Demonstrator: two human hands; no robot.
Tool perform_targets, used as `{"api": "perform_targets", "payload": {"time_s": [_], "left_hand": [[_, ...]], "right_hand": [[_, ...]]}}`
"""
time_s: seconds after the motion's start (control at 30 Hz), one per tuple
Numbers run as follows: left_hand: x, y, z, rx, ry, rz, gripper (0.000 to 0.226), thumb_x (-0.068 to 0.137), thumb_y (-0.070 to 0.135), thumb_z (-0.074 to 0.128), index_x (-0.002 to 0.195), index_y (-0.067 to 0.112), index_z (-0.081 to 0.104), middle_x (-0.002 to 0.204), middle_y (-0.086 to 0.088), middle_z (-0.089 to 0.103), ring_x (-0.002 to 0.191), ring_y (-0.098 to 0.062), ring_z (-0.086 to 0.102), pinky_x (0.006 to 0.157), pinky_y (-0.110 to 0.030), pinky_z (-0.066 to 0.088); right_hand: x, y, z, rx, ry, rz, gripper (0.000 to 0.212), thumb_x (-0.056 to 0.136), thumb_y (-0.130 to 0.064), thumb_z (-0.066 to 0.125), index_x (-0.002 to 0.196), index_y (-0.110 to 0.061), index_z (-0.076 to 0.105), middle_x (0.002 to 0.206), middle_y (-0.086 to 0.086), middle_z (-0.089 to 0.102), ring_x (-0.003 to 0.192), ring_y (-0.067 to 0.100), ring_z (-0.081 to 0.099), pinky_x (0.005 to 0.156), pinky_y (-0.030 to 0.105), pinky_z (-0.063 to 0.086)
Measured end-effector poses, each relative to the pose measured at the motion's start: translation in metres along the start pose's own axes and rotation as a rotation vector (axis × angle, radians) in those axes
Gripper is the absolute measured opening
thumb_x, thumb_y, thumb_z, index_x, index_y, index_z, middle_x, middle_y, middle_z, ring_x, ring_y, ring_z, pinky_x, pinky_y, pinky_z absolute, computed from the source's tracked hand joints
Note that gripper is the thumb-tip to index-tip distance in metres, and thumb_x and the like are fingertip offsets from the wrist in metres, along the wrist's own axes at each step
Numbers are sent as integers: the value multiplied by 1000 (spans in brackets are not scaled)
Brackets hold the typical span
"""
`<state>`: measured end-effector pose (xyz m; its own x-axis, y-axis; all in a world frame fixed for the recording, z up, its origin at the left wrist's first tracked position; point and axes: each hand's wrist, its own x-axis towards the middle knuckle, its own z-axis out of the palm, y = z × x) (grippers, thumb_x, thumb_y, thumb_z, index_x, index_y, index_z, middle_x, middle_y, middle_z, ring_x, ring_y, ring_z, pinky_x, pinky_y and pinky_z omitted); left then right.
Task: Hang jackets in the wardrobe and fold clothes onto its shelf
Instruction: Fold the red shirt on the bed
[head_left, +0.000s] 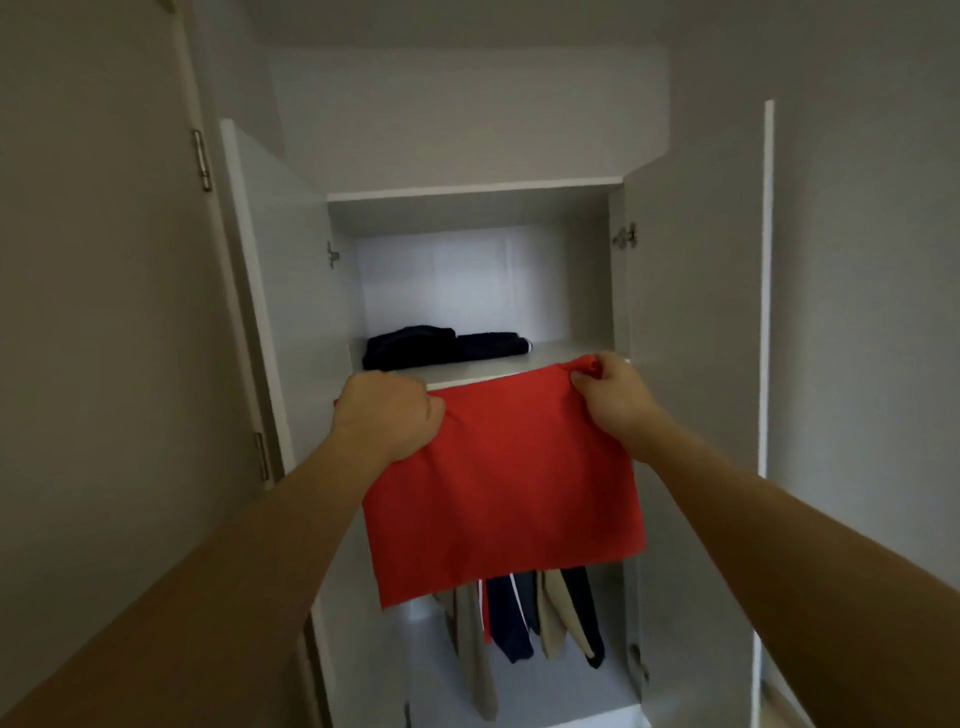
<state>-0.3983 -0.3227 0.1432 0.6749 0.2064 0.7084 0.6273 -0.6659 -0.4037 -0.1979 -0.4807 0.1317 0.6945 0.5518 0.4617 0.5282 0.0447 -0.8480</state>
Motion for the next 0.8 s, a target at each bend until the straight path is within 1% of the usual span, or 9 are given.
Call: {"api": "perform_targets", "payload": {"time_s": [0.1,0.23,0.37,0.4,0.47,0.5,0.57,0.7,0.8], "left_hand": [[59,-20,50,92,-97,-54,38,97,33,38,67,14,51,76,-6,65,65,-26,57,55,-30,31],[129,-46,108,194,-164,-74,38,98,32,31,71,14,51,84,-4,65,68,-23,54,59,-30,32],[193,-68,159,362,-367,-198,28,98,21,34,100,17,62,105,-2,66,94,-21,62,71,-31,34],[208,-73,171,387,-420,-253,28,97,22,36,105,18,62,111,-2,65,101,-21,61,77,-32,36],[237,-87,197,426,-487,-311,30,97,26,36,113,18,60,119,-3,62,109,-21,57,89,-32,37],[251,-95,210,450,-505,-322,31,98,27,36,115,18,59,120,-3,61,111,-21,56,91,-32,36],[276,-112,236,500,-523,-342,32,99,29,34,115,18,59,119,-3,60,110,-21,55,90,-31,36],[322,-153,304,528,-561,-359,29,101,27,34,107,18,61,101,-1,59,100,-19,55,80,-30,31],[348,-182,371,541,-576,-354,28,101,28,36,111,19,60,113,-2,60,109,-20,53,85,-31,32]], "right_hand": [[72,9,26,-32,9,-82,14,100,-18,45,111,-13,51,102,5,56,91,20,54,78,31,43],[157,20,61,-44,33,-139,24,101,-26,43,120,-12,49,104,0,54,95,19,53,83,33,44],[238,35,109,-41,9,-178,18,101,-26,42,115,-16,48,101,-1,54,93,19,55,84,36,47],[258,37,123,-44,7,-191,17,101,-26,42,114,-16,48,98,-2,54,90,18,56,82,35,47],[299,41,151,-44,3,-212,15,101,-24,41,112,-15,48,89,-6,53,78,9,53,66,26,44],[319,43,164,-39,0,-212,14,101,-23,41,111,-15,48,85,-8,51,74,5,49,60,22,40],[359,50,191,-36,-11,-205,12,101,-21,41,109,-14,47,81,-10,47,71,3,46,56,20,36],[442,67,253,-68,-43,-187,10,100,-20,41,107,-15,46,83,-7,48,71,6,46,57,24,37],[499,82,301,-94,-90,-141,16,99,-20,41,111,-12,48,91,-2,50,73,10,48,66,29,42]]}}
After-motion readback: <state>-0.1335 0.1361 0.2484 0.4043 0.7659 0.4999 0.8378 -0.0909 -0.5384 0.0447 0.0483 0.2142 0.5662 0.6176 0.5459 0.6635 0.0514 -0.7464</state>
